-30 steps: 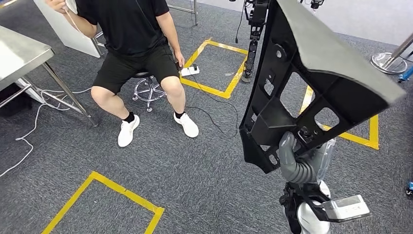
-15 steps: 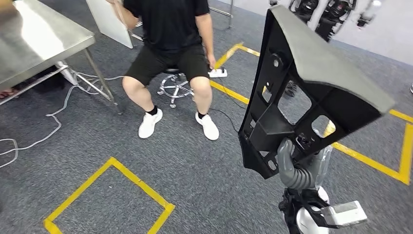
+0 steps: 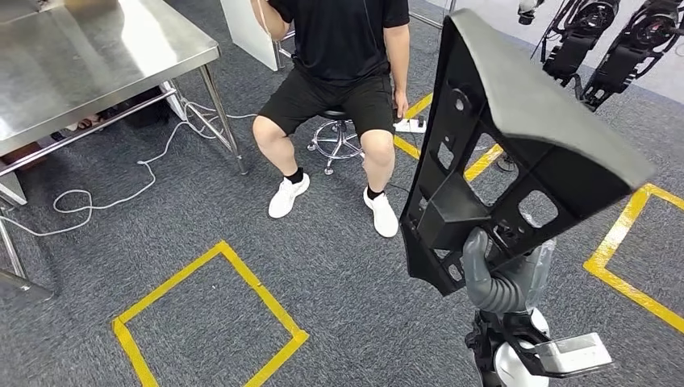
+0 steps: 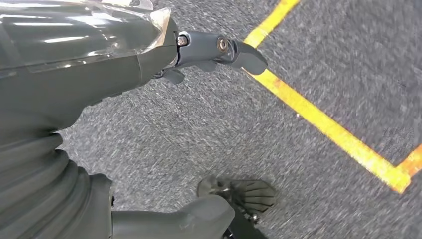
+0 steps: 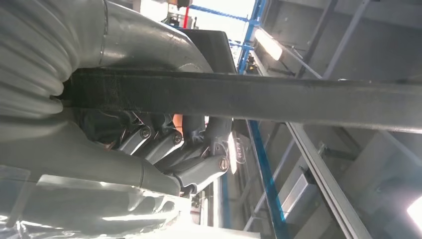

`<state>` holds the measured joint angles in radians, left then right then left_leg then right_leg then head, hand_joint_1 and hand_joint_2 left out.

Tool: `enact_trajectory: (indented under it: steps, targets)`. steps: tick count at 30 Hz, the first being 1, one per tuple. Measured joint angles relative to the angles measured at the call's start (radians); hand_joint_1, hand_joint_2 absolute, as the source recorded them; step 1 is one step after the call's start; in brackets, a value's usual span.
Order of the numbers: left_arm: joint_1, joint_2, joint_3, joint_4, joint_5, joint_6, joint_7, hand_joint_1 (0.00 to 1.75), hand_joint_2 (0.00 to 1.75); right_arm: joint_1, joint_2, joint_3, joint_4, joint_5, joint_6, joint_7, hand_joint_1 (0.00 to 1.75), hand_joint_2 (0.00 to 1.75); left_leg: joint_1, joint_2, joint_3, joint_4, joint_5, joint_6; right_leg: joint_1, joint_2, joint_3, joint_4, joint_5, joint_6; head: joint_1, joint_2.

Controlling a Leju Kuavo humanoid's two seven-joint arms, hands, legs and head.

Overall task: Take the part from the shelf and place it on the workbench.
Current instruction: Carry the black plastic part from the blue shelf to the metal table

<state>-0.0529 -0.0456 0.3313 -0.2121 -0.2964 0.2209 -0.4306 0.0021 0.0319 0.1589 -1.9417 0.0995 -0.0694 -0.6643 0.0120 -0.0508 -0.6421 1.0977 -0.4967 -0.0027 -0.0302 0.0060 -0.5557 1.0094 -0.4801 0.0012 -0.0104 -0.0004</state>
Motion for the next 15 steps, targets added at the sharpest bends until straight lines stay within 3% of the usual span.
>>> enact_trajectory:
  steps: [1,2,3,4,5,6,8,10,12,13,15]
  targets:
    - [-0.001,0.000,0.000,0.000,0.000,0.000,0.000,0.00,1.75,0.001,0.000,0.000,0.000,0.000,0.000,0.000,1.75,1.75,0.000,0.026,-0.032,0.065,-0.034,-0.004,0.003,-0.011,0.001,0.000,-0.002,-0.006,-0.003,0.000]
    - [-0.002,0.000,0.001,0.000,-0.001,0.000,0.000,0.00,1.75,0.001,0.000,0.000,0.000,0.001,0.000,0.001,1.75,1.75,0.002,0.038,-0.067,0.133,-0.063,-0.008,0.005,-0.024,0.001,0.000,-0.003,-0.010,-0.005,0.000]
    - [-0.002,-0.001,0.001,0.000,-0.002,0.000,0.000,0.00,1.75,0.001,0.000,0.000,0.000,0.002,0.000,0.001,1.75,1.75,0.003,0.043,-0.094,0.184,-0.081,-0.011,0.007,-0.036,0.001,0.000,-0.005,-0.012,-0.005,0.000]
    - [-0.001,-0.001,0.001,0.000,-0.002,-0.001,0.000,0.00,1.75,0.001,0.000,0.000,0.000,0.002,0.000,0.001,1.75,1.75,0.004,0.046,-0.105,0.204,-0.080,-0.012,0.008,-0.047,0.001,0.000,-0.006,-0.013,-0.005,0.000]
    - [0.000,-0.001,0.002,0.000,-0.003,-0.001,0.000,0.00,1.75,0.001,0.000,0.000,0.000,0.003,0.000,0.001,1.75,1.75,0.005,0.049,-0.096,0.184,-0.061,-0.012,0.009,-0.059,0.003,0.000,-0.008,-0.014,-0.005,0.000]
    - [0.000,-0.001,0.002,0.000,-0.003,-0.001,0.000,0.00,1.75,0.001,0.000,0.000,0.000,0.003,0.000,0.001,1.75,1.75,0.004,0.058,-0.068,0.129,-0.029,-0.009,0.010,-0.069,0.005,0.000,-0.010,-0.013,-0.005,0.000]
    - [-0.002,-0.001,0.002,0.000,-0.004,-0.001,0.000,0.00,1.75,0.001,0.000,0.000,0.000,0.003,0.000,0.002,1.75,1.75,-0.001,0.102,0.006,-0.006,0.027,0.002,0.016,-0.088,0.011,0.002,-0.017,-0.006,-0.006,0.000]
    - [-0.007,-0.001,0.002,0.000,-0.007,0.000,0.000,0.00,1.75,0.001,0.000,0.000,0.000,0.004,0.000,0.002,1.75,1.75,-0.009,0.124,0.038,-0.069,0.042,0.012,0.024,-0.106,0.017,0.001,-0.023,0.003,-0.003,0.000]
    - [-0.009,-0.001,0.002,0.000,-0.008,0.000,0.000,0.00,1.75,0.002,-0.001,0.001,0.000,0.005,0.000,0.002,1.75,1.75,-0.011,0.101,0.040,-0.078,0.043,0.020,0.029,-0.126,0.023,-0.003,-0.028,0.013,0.000,0.000]
    - [-0.007,-0.002,0.002,0.000,-0.009,0.000,0.000,0.00,1.75,0.002,-0.001,0.002,0.000,0.006,-0.001,0.002,1.75,1.75,-0.010,0.090,0.044,-0.084,0.046,0.025,0.029,-0.121,0.025,0.002,-0.033,0.018,0.000,0.000]
    - [-0.007,-0.003,0.003,0.000,-0.010,0.000,-0.001,0.00,1.75,0.004,-0.002,0.003,-0.001,0.007,-0.001,0.002,1.75,1.75,-0.003,0.067,0.054,-0.095,0.053,0.036,0.026,-0.076,0.002,0.058,-0.064,0.022,0.002,0.000]
